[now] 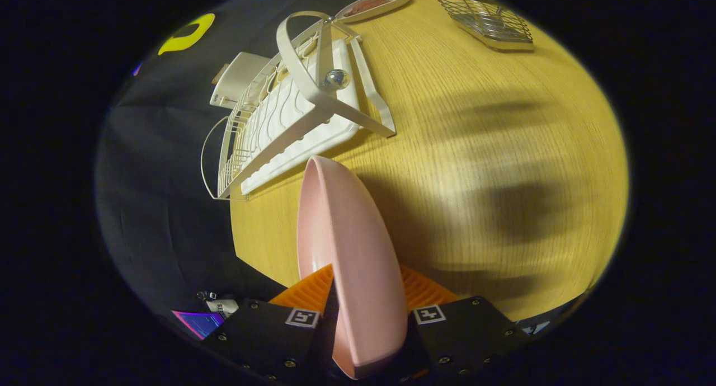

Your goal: Take the plate from the dish rack, then take the spoon from the basket and place it into the plate.

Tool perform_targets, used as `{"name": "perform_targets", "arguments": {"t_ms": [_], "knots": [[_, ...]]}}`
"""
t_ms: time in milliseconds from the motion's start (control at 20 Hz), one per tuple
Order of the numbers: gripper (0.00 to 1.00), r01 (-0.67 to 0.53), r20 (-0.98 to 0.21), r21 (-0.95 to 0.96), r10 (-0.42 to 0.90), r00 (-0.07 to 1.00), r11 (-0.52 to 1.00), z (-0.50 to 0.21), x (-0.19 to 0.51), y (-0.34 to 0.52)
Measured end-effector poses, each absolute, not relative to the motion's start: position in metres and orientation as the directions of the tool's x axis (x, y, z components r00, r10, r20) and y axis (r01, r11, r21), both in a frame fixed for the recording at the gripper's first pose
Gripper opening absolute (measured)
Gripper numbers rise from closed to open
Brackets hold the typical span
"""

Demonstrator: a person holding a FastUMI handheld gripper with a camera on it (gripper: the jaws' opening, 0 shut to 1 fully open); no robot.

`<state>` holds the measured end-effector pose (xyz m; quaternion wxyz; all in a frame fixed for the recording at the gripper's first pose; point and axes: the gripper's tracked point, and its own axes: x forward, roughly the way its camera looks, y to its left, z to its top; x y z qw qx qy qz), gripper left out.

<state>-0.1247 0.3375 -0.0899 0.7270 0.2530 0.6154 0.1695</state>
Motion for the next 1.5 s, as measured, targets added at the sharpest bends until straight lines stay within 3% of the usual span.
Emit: {"name": "perform_targets", "arguments": {"t_ms": [200, 500, 550, 850, 1150, 1450, 1500], "knots": [[0.68, 0.085, -0.801, 0.587, 0.561, 0.209, 0.805, -0.087, -0.122, 0.324], [0.7, 0.091, -0.791, 0.595, 0.563, 0.24, 0.798, -0.082, -0.122, 0.298], [0.75, 0.089, -0.791, 0.592, 0.556, 0.256, 0.801, -0.079, -0.119, 0.294], [0.75, 0.09, -0.744, 0.576, 0.476, 0.468, 0.812, -0.034, -0.08, 0.246], [0.75, 0.171, -0.671, 0.51, 0.265, 0.693, 0.843, 0.015, -0.025, 0.178], [0.75, 0.306, -0.611, 0.442, 0.033, 0.791, 0.843, 0.036, 0.013, 0.123], [0.7, 0.343, -0.613, 0.435, -0.006, 0.79, 0.832, 0.035, 0.018, 0.115]]}}
